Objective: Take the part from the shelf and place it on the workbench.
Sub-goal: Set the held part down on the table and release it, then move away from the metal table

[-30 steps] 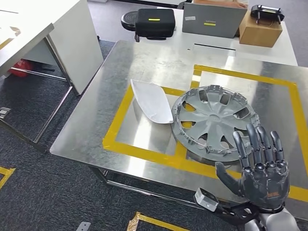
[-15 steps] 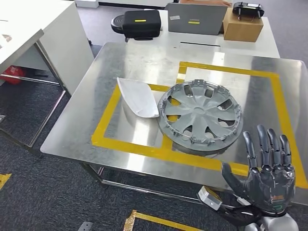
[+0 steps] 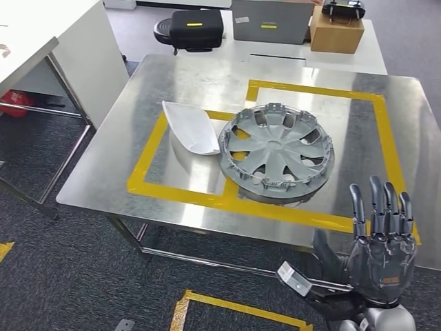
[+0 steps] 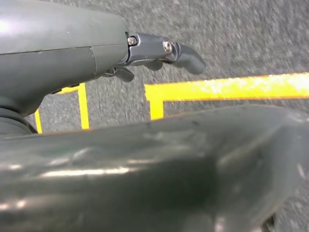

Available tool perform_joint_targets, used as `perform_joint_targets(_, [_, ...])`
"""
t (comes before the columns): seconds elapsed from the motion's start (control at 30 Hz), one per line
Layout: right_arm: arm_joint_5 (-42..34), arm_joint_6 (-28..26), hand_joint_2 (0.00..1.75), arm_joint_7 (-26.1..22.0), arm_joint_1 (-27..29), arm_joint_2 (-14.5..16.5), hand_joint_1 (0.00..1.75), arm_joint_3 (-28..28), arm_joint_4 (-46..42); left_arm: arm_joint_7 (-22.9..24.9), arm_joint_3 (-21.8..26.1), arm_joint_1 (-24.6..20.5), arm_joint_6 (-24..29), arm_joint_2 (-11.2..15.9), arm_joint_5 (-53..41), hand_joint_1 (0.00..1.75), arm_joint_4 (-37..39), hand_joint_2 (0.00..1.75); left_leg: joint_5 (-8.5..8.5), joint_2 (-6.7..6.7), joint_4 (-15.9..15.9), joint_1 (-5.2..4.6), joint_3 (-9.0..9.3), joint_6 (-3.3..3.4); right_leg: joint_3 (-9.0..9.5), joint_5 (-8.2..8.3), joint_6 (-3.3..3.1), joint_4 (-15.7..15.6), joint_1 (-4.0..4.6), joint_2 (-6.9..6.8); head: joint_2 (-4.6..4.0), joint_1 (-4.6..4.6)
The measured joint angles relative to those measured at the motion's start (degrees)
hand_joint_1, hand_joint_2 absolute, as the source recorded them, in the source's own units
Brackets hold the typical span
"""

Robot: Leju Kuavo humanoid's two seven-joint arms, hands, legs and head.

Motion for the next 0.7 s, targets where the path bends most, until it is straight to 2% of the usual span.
perform_joint_targets(0.03, [0.0, 0.3, 0.00, 1.0, -0.3, -0.2, 0.00, 0.6, 0.1, 0.1, 0.0, 0.0, 0.0, 0.0, 0.0, 0.00, 0.0, 0.00, 0.58, 0.13, -0.3, 0.02, -0.25, 0.19, -0.17, -0.16, 0.31, 0.1, -0.09, 0.00, 0.00, -0.05])
perform_joint_targets(0.1, [0.0, 1.1, 0.00, 3.1, -1.3, -0.9, 0.00, 1.8, 0.6, 0.3, 0.1, 0.0, 0.0, 0.2, -0.1, 0.00, 0.0, 0.00, 1.81, 0.46, -0.9, 0.26, -1.08, 0.70, -1.19, -2.45, 0.77, 1.4, -0.12, -0.04, 0.00, 0.06])
perform_joint_targets(0.17, [0.0, 1.4, 0.00, 4.1, -2.1, -1.3, 0.00, 2.5, 0.8, 0.4, 0.1, 0.0, 0.0, 0.3, -0.1, 0.00, 0.0, 0.00, 2.30, 0.63, -1.0, 0.33, -1.67, 1.00, -2.03, -4.67, 0.93, 2.9, -0.16, -0.09, 0.00, 0.17])
perform_joint_targets(0.27, [0.0, 1.5, 0.00, 4.4, -2.4, -1.4, 0.00, 2.8, 0.9, 0.4, 0.1, 0.0, 0.0, 0.3, 0.0, 0.00, 0.0, 0.00, 2.41, 0.67, -1.0, 0.33, -1.79, 1.05, -2.23, -5.40, 0.97, 3.6, -0.18, -0.09, 0.00, 0.20])
perform_joint_targets(0.3, [0.0, 1.7, 0.00, 4.8, -2.8, -1.5, 0.00, 3.1, 1.1, 0.4, 0.1, 0.0, 0.0, 0.4, 0.1, 0.00, 0.0, 0.00, 2.54, 0.72, -1.0, 0.32, -1.96, 1.06, -2.47, -6.24, 1.01, 4.6, -0.21, -0.09, 0.00, 0.23])
perform_joint_targets(0.33, [0.0, 2.1, 0.00, 6.6, -4.5, -2.0, 0.00, 4.5, 2.1, 0.6, 0.3, 0.0, 0.0, 0.5, 0.3, 0.00, 0.0, 0.00, 3.12, 0.90, -0.9, 0.32, -2.73, 1.00, -3.10, -7.85, 1.21, 7.9, -0.31, -0.11, 0.00, 0.24])
perform_joint_targets(0.37, [0.0, 3.0, 0.00, 9.8, -8.0, -2.9, 0.00, 8.1, 4.3, 1.0, 0.8, -0.1, 0.0, 0.8, 0.6, 0.00, 0.0, 0.00, 4.09, 1.18, -0.6, 0.42, -4.24, 0.73, -2.01, -7.77, 1.56, 9.4, -0.55, -0.19, 0.00, 0.24])
perform_joint_targets(0.4, [0.0, 3.8, 0.00, 13.0, -12.0, -3.7, 0.00, 12.2, 6.7, 1.5, 1.4, -0.1, 0.0, 1.2, 0.9, 0.00, 0.0, 0.00, 5.14, 1.40, 0.0, 0.48, -6.03, 0.27, 0.83, -7.84, 2.01, 8.2, -0.81, -0.27, 0.00, 0.29])
perform_joint_targets(0.43, [0.0, 4.5, 0.00, 16.0, -16.0, -4.5, 0.00, 16.5, 9.2, 1.9, 1.9, 0.0, -0.1, 1.6, 1.1, 0.00, 0.0, 0.00, 6.24, 1.55, 0.7, 0.54, -7.81, -0.26, 4.02, -7.72, 2.15, 6.0, -1.02, -0.32, 0.00, 0.27])
perform_joint_targets(0.47, [0.0, 4.9, 0.00, 17.7, -18.8, -4.9, 0.00, 19.9, 11.1, 2.2, 2.3, 0.0, -0.1, 1.9, 1.1, 0.00, 0.0, 0.00, 7.04, 1.56, 1.5, 0.62, -9.02, -0.80, 7.32, -6.75, 2.08, 1.5, -1.14, -0.36, 0.00, 0.31])
perform_joint_targets(0.5, [0.0, 4.9, 0.00, 17.9, -19.9, -5.1, 0.00, 21.3, 11.9, 2.2, 2.5, 0.0, -0.1, 2.1, 1.1, 0.00, 0.0, 0.00, 7.54, 1.45, 1.9, 0.62, -9.50, -1.19, 8.84, -7.38, 1.80, -1.1, -1.04, -0.34, 0.00, 0.36])
perform_joint_targets(0.57, [0.0, 5.0, 0.00, 18.1, -20.8, -5.3, 0.00, 22.7, 12.8, 2.3, 2.7, 0.1, -0.1, 2.3, 1.1, 0.00, 0.0, 0.00, 8.00, 1.26, 2.1, 0.82, -9.87, -1.78, 8.03, -7.16, 0.81, -1.3, -0.89, -0.39, 0.00, 0.39])
perform_joint_targets(0.6, [0.0, 5.0, 0.00, 18.1, -21.1, -5.4, 0.00, 23.2, 13.2, 2.3, 2.8, 0.2, -0.1, 2.4, 1.1, 0.00, 0.0, 0.00, 7.03, 1.11, 2.7, 0.95, -10.17, -2.07, 7.68, -6.76, 0.26, -1.2, -0.85, -0.45, 0.00, 0.34])
perform_joint_targets(0.63, [0.0, 5.0, 0.00, 18.2, -21.5, -5.4, 0.00, 23.6, 13.4, 2.4, 2.9, 0.3, -0.1, 2.4, 1.1, 0.00, 0.0, 0.00, 5.13, 0.95, 4.2, 1.04, -10.66, -2.33, 7.35, -6.25, -0.33, -1.2, -0.84, -0.51, 0.00, 0.25])
perform_joint_targets(0.7, [0.0, 4.9, 0.00, 18.5, -22.1, -5.5, 0.00, 24.6, 14.0, 2.6, 3.0, 0.3, -0.1, 2.5, 1.1, 0.00, 0.0, 0.00, -0.53, 0.73, 10.4, 1.13, -12.27, -2.65, 6.37, -5.07, -1.12, -1.2, -0.63, -0.56, 0.00, 0.09])
